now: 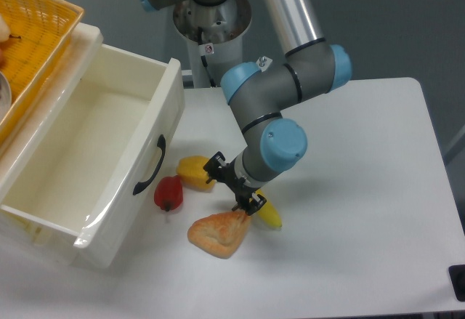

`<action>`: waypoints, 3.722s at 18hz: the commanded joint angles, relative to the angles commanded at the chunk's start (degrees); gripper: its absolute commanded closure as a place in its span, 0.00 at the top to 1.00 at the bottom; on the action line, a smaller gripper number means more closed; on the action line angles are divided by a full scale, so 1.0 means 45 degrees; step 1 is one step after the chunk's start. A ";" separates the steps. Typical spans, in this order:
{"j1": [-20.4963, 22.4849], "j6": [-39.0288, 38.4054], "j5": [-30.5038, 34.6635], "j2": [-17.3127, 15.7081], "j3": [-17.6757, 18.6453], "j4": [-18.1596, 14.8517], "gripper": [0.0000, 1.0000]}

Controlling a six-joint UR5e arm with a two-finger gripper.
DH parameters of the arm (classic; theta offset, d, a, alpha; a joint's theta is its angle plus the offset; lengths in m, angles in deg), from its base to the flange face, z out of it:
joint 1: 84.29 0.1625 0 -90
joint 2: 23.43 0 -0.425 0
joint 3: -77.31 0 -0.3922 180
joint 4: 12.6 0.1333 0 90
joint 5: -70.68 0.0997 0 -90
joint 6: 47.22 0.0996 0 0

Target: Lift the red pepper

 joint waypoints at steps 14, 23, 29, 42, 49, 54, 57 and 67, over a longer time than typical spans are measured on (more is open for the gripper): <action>-0.0469 -0.1837 -0.0782 -0.0117 0.0585 -0.0156 1.00; -0.0839 -0.2793 -0.0860 0.0000 0.0937 -0.0156 1.00; -0.1054 -0.3088 -0.0978 0.0059 0.0996 -0.0137 1.00; -0.1387 -0.3459 -0.1114 0.0449 0.0938 0.0000 1.00; -0.1485 -0.3361 -0.1114 0.0625 0.0801 0.0020 1.00; -0.1465 -0.3380 -0.1095 0.0625 0.0801 0.0020 1.00; -0.1465 -0.3439 -0.1095 0.0625 0.0801 0.0020 0.96; -0.1465 -0.3459 -0.1095 0.0664 0.0801 0.0000 0.65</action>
